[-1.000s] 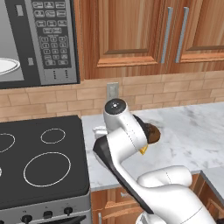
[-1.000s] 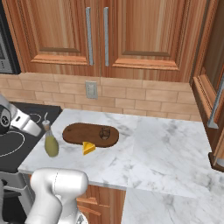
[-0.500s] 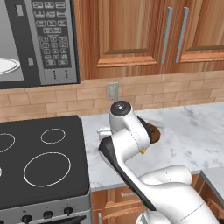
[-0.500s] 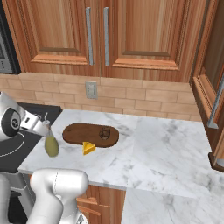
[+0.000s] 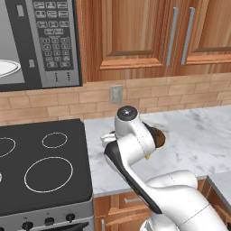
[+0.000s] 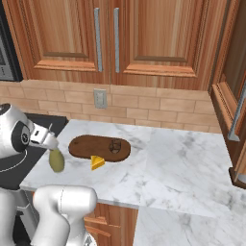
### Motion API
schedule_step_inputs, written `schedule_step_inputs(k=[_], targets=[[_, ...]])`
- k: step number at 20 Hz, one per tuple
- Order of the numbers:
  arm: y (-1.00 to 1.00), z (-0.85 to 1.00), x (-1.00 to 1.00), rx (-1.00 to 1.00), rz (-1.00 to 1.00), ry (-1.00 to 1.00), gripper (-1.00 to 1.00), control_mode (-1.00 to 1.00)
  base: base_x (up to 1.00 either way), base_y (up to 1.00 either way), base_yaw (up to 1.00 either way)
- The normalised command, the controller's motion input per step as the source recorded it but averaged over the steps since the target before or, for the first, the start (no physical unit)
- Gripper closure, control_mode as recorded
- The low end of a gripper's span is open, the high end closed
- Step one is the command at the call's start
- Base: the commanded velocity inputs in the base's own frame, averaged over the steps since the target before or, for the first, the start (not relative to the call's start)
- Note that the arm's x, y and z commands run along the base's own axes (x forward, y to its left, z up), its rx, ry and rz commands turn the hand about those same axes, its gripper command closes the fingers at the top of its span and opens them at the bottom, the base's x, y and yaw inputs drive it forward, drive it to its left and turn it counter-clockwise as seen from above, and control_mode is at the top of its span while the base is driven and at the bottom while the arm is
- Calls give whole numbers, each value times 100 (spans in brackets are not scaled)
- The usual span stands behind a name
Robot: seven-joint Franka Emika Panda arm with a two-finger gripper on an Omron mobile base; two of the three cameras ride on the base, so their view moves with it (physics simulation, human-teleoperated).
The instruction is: Retrieve the reheated potato from the microwave, then place the potato, cheese, and condiment on the cutting board.
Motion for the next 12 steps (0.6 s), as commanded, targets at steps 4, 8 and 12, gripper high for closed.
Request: schedule_step_inputs(k=[4, 8, 12], targets=[[0, -13, 21, 0, 9, 0, -100, -100, 0, 0, 0], [3, -6, 20, 0, 6, 0, -100, -100, 0, 0, 0], [10, -7, 10, 0, 0, 0, -100, -100, 0, 0, 0]])
